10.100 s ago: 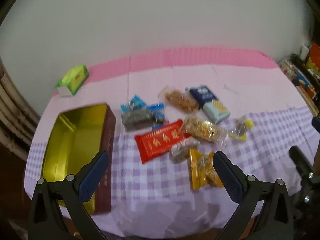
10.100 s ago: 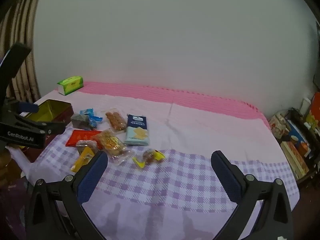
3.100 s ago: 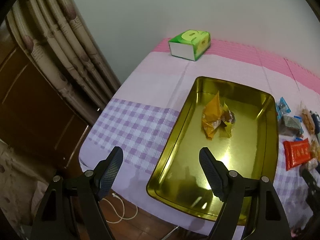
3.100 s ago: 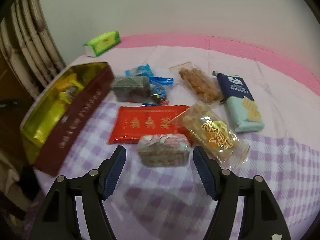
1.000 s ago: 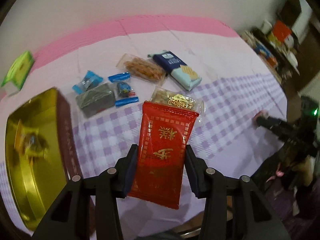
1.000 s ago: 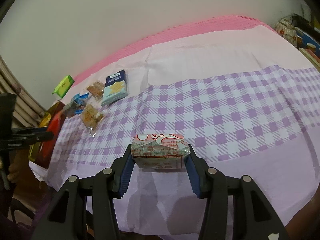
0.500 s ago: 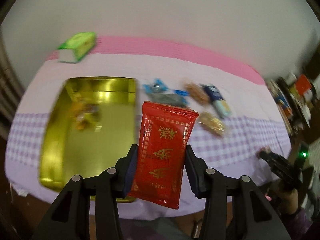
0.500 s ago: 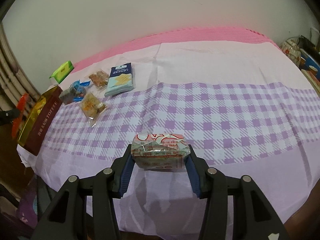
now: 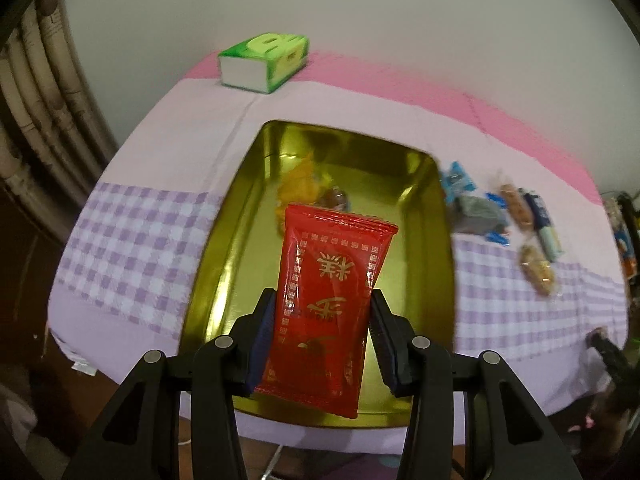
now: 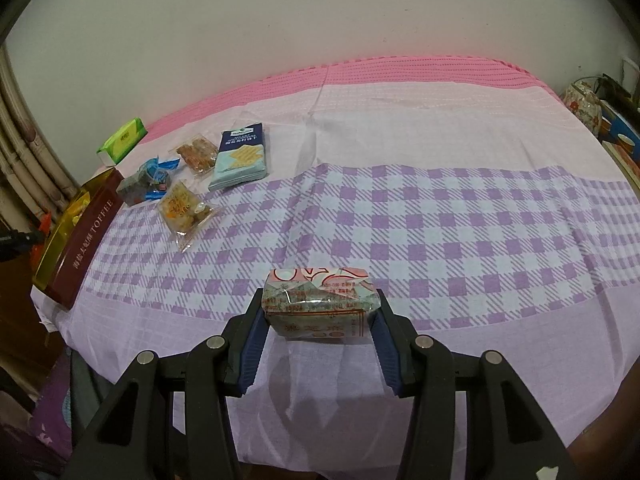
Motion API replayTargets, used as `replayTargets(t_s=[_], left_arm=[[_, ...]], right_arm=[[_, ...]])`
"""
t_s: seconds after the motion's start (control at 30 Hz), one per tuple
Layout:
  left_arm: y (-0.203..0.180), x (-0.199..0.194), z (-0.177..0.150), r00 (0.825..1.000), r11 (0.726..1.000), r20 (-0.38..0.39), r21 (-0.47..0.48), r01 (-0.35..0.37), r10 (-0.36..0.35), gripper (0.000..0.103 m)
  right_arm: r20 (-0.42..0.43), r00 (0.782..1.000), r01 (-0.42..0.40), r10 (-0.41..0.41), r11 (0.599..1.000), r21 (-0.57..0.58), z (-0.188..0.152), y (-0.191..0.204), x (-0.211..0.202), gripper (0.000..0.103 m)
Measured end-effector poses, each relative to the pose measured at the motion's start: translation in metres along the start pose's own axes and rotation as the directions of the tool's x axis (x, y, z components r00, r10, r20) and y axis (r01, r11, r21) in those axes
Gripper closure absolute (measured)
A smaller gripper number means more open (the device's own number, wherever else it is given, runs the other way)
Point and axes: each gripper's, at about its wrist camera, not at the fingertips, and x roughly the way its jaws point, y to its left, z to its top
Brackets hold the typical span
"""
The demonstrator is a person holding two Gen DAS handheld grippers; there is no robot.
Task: Organize snacks
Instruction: 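Carry the red packet into the gold tin and release it with the left gripper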
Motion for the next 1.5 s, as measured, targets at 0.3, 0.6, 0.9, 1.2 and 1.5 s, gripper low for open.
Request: replayTargets(t_s=[0.3, 0.6, 0.9, 1.2, 1.5], left_arm=[[0.012, 0.023, 0.006, 0.998, 0.997, -0.018, 0.029, -0.068, 0.068, 0.057], [0.011, 0.034, 0.009, 0.991, 0.989, -0.02, 0.07, -0.13, 0.131, 0.057], [0.016, 0.045, 0.012, 0.984, 0.982, -0.036, 0.075, -0.172, 0.175, 0.057], [0.018, 0.05, 0.014, 0.979, 0.977, -0.042, 0.08, -0.197, 0.201, 0.057], [0.016, 0.047, 0.015, 0.972, 0.968, -0.016, 0.092, -0.233, 0.236, 0.056]], right_arm=[[-0.002, 1.0, 0.0, 0.0, 1.0, -0.001, 0.0, 0.0, 0.002, 0.057], [-0.005, 1.0, 0.003, -0.003, 1.0, 0.0, -0.001, 0.0, 0.003, 0.057], [-0.008, 1.0, 0.003, -0.003, 1.0, 0.0, -0.003, 0.0, 0.004, 0.057], [-0.012, 1.0, 0.005, -0.006, 1.0, -0.004, -0.002, 0.0, 0.005, 0.057], [-0.013, 1.0, 0.006, -0.006, 1.0, -0.005, -0.001, 0.0, 0.007, 0.057]])
